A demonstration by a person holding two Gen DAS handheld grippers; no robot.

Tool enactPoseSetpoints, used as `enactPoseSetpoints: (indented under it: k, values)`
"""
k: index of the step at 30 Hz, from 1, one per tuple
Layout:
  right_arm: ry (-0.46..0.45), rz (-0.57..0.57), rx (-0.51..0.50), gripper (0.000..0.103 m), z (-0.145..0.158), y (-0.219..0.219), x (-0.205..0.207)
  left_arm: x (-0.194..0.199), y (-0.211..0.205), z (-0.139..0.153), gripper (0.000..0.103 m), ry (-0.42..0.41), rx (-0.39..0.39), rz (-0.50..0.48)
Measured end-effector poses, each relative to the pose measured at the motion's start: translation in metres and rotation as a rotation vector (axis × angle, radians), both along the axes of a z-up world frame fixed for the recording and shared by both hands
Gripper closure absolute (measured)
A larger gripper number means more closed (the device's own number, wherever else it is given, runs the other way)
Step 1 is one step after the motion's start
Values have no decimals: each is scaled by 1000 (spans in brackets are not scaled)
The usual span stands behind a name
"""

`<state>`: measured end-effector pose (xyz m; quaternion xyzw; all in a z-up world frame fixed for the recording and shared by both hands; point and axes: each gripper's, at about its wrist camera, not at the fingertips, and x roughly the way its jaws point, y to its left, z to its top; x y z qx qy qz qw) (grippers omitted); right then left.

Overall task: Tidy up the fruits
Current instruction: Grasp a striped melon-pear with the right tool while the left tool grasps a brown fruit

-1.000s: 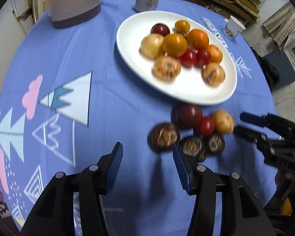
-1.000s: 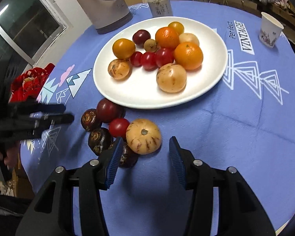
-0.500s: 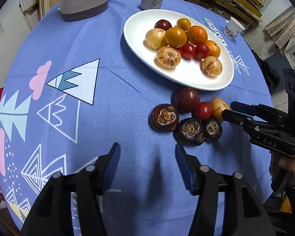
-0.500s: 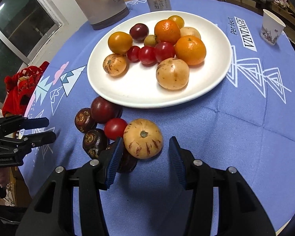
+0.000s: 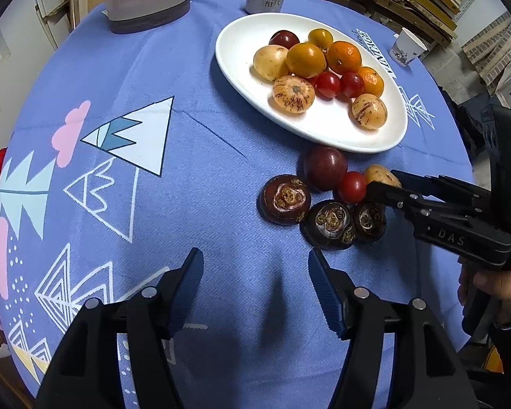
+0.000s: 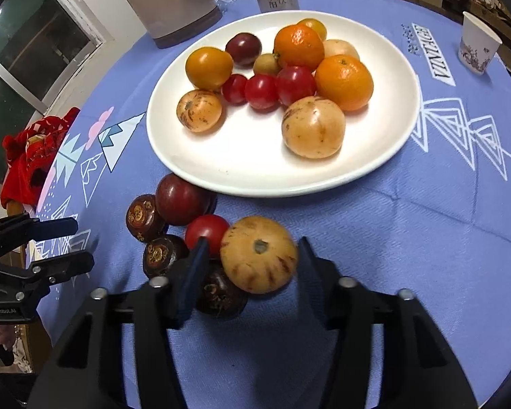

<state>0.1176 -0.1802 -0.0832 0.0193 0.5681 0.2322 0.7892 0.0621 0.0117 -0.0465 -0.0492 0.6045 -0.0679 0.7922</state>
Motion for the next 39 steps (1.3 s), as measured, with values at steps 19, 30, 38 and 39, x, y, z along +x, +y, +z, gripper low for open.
enactPoseSetpoints:
  k: [19, 30, 38, 39]
  values:
    - [7, -115, 91, 59, 22, -68, -37, 48, -26, -26, 39, 29, -30, -7]
    - [13, -98, 96, 59, 22, -58, -33, 49, -21, -39, 47, -4, 10, -21]
    - [11, -67, 89, 59, 24, -46, -35, 40, -23, -40, 62, -45, 83, -58]
    - [10, -66, 88, 59, 25, -46, -36, 41, -23, -39, 62, -46, 84, -58]
